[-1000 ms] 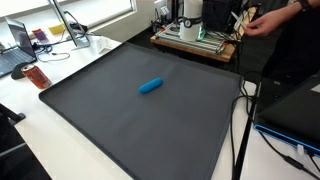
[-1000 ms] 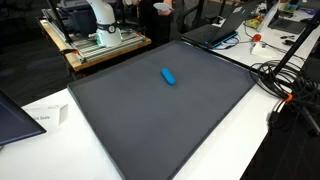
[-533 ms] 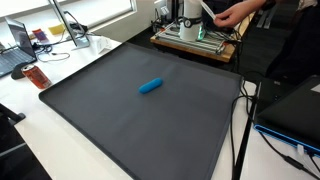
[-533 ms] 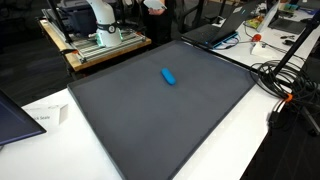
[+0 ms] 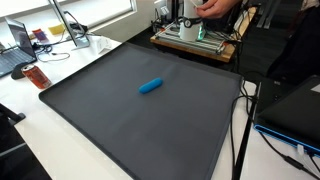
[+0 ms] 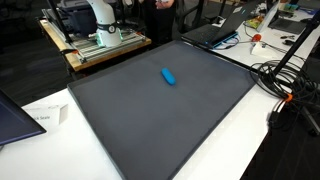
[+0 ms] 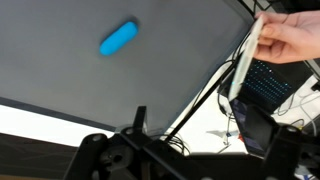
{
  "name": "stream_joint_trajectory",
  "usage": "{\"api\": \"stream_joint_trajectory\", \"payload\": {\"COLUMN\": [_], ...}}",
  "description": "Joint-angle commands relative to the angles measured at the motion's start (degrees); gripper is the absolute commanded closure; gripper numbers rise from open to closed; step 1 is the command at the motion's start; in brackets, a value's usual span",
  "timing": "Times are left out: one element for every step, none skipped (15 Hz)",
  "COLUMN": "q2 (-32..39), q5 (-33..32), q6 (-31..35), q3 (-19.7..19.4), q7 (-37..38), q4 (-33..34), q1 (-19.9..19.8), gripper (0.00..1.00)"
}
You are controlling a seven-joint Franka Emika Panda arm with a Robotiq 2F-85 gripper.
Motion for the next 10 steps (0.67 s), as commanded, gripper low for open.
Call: {"api": "stream_joint_trajectory", "payload": {"q2": [-1.42, -1.56, -1.7, -1.75, -1.91, -2.05, -2.11, -2.22, -2.39, -2.57], "q5": [6.22, 7.36, 8.46, 9.12, 9.53, 9.92, 9.97, 10.0, 9.82, 9.81], "q6": [-0.64, -1.29, -2.02, -2.83, -3.87, -4.91, -5.99, -7.02, -7.92, -8.66], "q3": [-1.19, -1.52, -2.01, -2.4, -2.9, -3.37, -3.83, -4.24, -4.54, -4.86], "q7": [-9.26, -11.37, -13.47, -15.15, -16.66, -18.15, -19.35, -20.57, -21.67, -22.62], "q4": [-2.14, -2.47, -2.81, -3.04, -3.18, -3.27, -3.23, -3.25, -3.32, -3.41], "q1": [0.59, 0.3, -0.03, -0.46, -1.01, -1.55, -2.16, -2.79, -3.45, -4.07], "gripper": [0.0, 0.0, 0.0, 0.0, 0.24, 0.26, 0.32, 0.41, 0.48, 0.56]}}
